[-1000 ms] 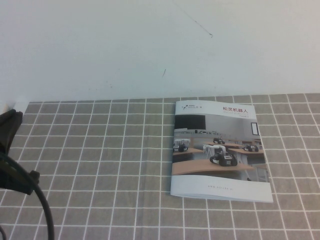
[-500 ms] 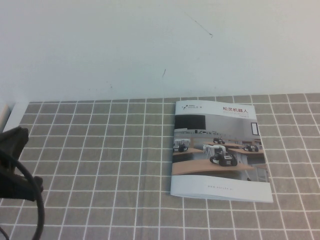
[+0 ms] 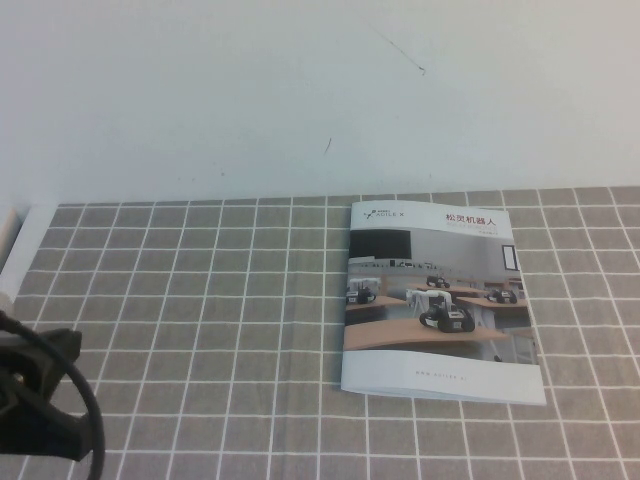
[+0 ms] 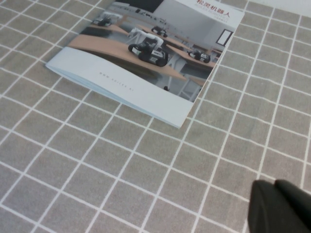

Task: Close book

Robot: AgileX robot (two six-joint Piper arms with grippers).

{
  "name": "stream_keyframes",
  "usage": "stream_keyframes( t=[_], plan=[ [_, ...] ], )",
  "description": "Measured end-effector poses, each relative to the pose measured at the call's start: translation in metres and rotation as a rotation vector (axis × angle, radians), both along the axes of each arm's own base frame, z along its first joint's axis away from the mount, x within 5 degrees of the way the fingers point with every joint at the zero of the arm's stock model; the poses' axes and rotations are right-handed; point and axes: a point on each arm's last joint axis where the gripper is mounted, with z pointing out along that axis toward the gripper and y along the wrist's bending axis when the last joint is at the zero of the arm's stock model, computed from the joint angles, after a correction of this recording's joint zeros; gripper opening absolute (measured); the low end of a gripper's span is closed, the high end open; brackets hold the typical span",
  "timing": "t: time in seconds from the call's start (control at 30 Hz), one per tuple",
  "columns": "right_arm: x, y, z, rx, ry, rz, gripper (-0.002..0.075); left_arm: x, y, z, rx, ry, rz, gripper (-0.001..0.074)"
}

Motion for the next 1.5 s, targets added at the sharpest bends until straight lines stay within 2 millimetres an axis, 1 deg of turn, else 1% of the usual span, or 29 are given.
stream_keyframes(
  t=[0.17,0.27,0.33,0.5,0.6,0.7,0.77,0.83,0.93,1.2,1.27,1.5],
  plan=[
    [0.000,0.000,0.000,0.000,0.000,0.000,-0.0003,-0.006,0.000,-0.009,0.033,0.109,-0.023,-0.0002],
    [0.000,0.000,0.000,0.000,0.001,0.000,-0.0003,-0.020,0.003,-0.016,0.072,0.179,-0.042,-0.0002],
    [0.000,0.000,0.000,0.002,0.000,0.000,-0.0003,-0.030,0.006,-0.019,0.099,0.183,-0.048,-0.0002],
    [0.000,0.000,0.000,0.002,0.000,0.000,-0.0003,-0.050,0.015,-0.027,0.143,0.046,-0.034,-0.0002],
    [0.000,0.000,0.000,0.002,0.000,0.000,-0.0003,-0.060,0.020,-0.042,0.115,-0.063,0.001,-0.0002],
    [0.000,0.000,0.000,0.002,0.000,0.000,-0.0003,-0.063,0.026,-0.059,0.077,-0.192,0.075,-0.0002],
    [0.000,0.000,0.000,0.003,0.000,0.001,-0.0003,-0.065,0.031,-0.078,0.064,-0.257,0.139,-0.0002],
    [0.000,0.000,0.000,0.003,0.000,0.001,-0.0003,-0.068,0.035,-0.093,0.063,-0.285,0.187,-0.0002],
    [0.000,0.000,0.000,0.003,0.000,0.001,-0.0003,-0.074,0.036,-0.102,0.068,-0.247,0.207,-0.0002],
    [0.000,0.000,0.000,0.003,0.000,0.001,-0.0003,-0.088,0.034,-0.107,0.009,-0.230,0.198,-0.0002],
    [-0.001,0.000,0.000,0.003,-0.002,0.001,-0.0003,-0.089,0.034,-0.111,0.008,-0.190,0.193,-0.0002],
    [-0.001,0.000,0.000,0.003,-0.002,0.001,-0.0003,-0.089,0.035,-0.111,0.006,-0.182,0.229,-0.0002]
  ],
)
